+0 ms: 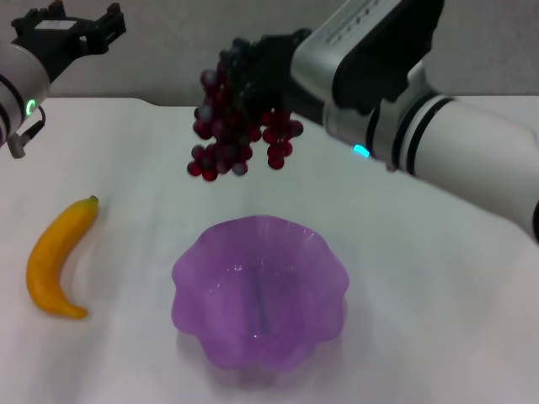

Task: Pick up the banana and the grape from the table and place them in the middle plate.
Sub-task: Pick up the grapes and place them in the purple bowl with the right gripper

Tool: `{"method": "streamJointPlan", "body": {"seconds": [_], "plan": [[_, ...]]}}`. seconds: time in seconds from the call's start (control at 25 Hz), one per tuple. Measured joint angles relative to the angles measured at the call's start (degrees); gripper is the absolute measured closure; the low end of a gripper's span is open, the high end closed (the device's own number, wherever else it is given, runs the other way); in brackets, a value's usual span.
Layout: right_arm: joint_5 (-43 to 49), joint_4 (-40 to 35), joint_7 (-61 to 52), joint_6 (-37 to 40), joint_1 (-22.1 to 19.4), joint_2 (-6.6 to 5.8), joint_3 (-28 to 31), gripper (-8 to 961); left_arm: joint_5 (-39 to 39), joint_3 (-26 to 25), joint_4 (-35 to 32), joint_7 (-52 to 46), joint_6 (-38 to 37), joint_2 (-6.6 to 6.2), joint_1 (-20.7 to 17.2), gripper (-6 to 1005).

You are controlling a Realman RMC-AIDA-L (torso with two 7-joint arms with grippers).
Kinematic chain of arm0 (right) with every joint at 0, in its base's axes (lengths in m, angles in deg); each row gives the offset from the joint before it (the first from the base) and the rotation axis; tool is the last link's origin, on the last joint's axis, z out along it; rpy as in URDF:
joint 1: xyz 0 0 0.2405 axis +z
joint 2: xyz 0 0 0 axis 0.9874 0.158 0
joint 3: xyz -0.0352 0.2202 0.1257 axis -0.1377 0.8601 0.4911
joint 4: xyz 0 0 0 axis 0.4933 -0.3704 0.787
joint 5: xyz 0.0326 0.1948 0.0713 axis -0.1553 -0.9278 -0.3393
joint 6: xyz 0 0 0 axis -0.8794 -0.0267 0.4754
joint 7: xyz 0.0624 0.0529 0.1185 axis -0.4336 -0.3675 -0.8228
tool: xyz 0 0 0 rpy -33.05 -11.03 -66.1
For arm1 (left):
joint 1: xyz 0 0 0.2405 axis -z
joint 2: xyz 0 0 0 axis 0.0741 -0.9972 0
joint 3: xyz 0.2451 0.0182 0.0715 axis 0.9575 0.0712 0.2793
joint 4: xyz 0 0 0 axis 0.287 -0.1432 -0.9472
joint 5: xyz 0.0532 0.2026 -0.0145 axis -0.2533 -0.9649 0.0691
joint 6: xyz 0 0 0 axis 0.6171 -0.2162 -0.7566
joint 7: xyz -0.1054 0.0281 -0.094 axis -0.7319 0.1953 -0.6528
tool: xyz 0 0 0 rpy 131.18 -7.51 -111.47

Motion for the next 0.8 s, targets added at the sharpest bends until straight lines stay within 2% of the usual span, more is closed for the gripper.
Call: {"method": "streamJointPlan", "body": {"seconds": [0.36, 0.68, 0.8], "plan": [[0.0, -1.5, -1.5, 1.8, -2.2, -0.12, -8.0, 809, 0.3, -0.4, 0.6, 0.0, -0.1, -0.01, 0.0, 198], [2.0, -8.9, -3.2, -11.0, -6.3, -0.2, -5.1, 787, 0.3, -0.4, 0.7, 0.0, 0.0, 0.02, -0.2, 198], [9.9, -9.9, -10.2, -14.4, -6.4, -0.19, -4.6, 779, 0.3, -0.5, 0.7, 0.0, -0.1, 0.02, -0.2, 198]]}}
